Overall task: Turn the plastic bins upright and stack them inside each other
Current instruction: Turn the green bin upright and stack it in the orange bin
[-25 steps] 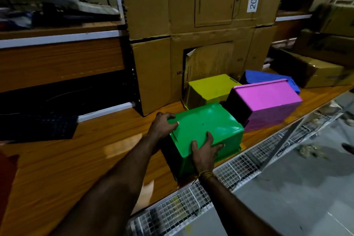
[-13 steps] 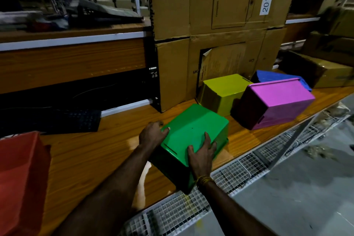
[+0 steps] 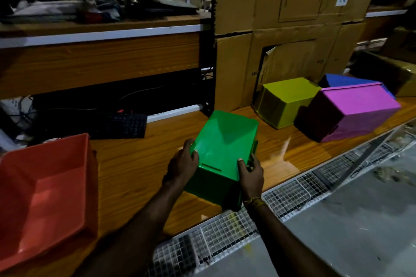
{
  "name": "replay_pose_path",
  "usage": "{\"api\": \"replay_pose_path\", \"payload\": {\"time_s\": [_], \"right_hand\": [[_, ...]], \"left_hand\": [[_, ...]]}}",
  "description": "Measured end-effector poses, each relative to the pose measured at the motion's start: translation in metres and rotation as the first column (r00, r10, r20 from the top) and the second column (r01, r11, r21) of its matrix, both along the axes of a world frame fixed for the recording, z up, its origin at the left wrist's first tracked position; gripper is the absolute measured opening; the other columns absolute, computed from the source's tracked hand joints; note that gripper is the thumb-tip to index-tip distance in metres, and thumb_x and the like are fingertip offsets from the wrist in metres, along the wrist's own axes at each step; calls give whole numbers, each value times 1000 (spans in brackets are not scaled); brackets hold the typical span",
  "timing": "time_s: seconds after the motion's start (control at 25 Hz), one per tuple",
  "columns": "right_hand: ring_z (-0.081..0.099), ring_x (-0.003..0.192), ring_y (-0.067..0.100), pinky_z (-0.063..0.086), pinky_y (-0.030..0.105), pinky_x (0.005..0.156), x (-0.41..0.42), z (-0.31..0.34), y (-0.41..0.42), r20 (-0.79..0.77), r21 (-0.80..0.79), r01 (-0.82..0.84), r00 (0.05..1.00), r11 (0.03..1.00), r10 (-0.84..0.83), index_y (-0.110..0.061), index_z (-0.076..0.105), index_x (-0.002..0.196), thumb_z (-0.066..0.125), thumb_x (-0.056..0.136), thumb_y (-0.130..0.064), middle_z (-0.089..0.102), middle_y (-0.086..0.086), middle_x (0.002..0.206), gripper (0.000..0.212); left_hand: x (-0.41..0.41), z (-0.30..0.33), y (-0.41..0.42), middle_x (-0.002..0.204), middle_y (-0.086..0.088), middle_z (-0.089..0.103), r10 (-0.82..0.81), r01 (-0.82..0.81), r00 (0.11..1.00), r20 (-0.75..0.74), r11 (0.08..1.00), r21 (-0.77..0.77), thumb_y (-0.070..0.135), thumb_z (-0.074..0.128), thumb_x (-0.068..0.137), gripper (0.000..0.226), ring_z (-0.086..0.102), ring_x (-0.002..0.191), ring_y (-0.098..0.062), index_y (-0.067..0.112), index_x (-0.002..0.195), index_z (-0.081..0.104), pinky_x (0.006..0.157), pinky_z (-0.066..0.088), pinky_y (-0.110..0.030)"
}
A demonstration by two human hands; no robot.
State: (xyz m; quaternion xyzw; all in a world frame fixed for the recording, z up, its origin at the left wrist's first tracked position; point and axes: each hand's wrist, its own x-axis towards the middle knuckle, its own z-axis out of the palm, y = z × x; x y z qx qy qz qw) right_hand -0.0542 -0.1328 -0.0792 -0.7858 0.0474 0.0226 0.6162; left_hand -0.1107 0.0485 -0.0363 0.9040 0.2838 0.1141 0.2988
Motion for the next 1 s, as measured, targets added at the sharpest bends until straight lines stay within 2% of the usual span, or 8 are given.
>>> {"api": "replay_pose_path", "payload": {"time_s": [0.24, 0.36, 0.52, 0.6, 0.68, 0.8, 0.92, 1.0], "right_hand": [[62, 104, 29, 52, 43, 90, 12, 24, 8, 13, 14, -143, 990, 990, 143, -16, 59, 127, 64, 81, -29, 65, 10, 119, 47], [60, 108, 23, 50, 38, 90, 16, 38, 10, 47, 164, -176, 984, 971, 170, -14, 54, 135, 61, 92, -21, 62, 5, 123, 44], [57, 123, 22, 50, 45, 99, 34, 53, 6, 143, 342, -289, 956, 894, 255, -18, 56, 135, 62, 82, -54, 59, 4, 136, 64], [56, 125, 18, 51, 40, 99, 41, 61, -2, 197, 360, -398, 917, 844, 348, -19, 49, 141, 65, 82, -49, 56, 3, 140, 68], [55, 126, 18, 51, 38, 100, 50, 69, -7, 236, 318, -474, 878, 821, 416, -17, 42, 145, 67, 83, -38, 53, 4, 143, 69], [59, 122, 17, 54, 42, 97, 65, 79, -2, 290, 250, -487, 862, 837, 416, -18, 44, 143, 65, 85, -38, 57, 2, 138, 64], [64, 112, 15, 59, 42, 86, 71, 93, 9, 376, 87, -376, 870, 922, 319, -26, 52, 133, 63, 85, -48, 62, -3, 129, 55], [65, 105, 14, 59, 41, 80, 72, 102, 16, 465, 59, -223, 869, 973, 171, -24, 56, 123, 65, 87, -36, 65, -2, 119, 38]], "left_hand": [[-7, 16, 6, 107, -2, 68, 70, -73, 997, -28, 991, -113, 43, 53, 96, 41, 55, 64, -9, 17, 128, 59, 47, 30, -20], [-5, 29, 11, 111, 4, 65, 116, -93, 987, 110, 975, -201, 45, 54, 95, 43, 47, 60, -2, 24, 133, 55, 48, 30, -17], [3, 50, 22, 119, 0, 61, 161, 45, 870, 465, 915, -400, 35, 62, 92, 41, 62, 88, -16, 28, 131, 51, 64, 50, -24], [12, 57, 33, 128, -9, 60, 177, 148, 824, 539, 850, -506, 37, 67, 85, 41, 62, 108, -25, 33, 122, 52, 84, 55, -37], [18, 66, 43, 124, -15, 61, 149, 208, 833, 533, 809, -550, 31, 68, 84, 39, 65, 99, -24, 31, 118, 48, 80, 56, -33], [26, 74, 45, 113, -9, 65, 139, 154, 851, 506, 856, -494, 19, 63, 93, 31, 65, 78, -10, 24, 116, 44, 61, 53, -22], [29, 74, 41, 117, 0, 61, 146, 107, 817, 557, 912, -396, 21, 63, 93, 36, 66, 94, -15, 25, 125, 47, 69, 54, -27], [29, 74, 36, 128, 7, 53, 41, 121, 818, 573, 963, -241, 19, 64, 92, 50, 62, 101, -10, 26, 137, 43, 73, 54, -22]]}}
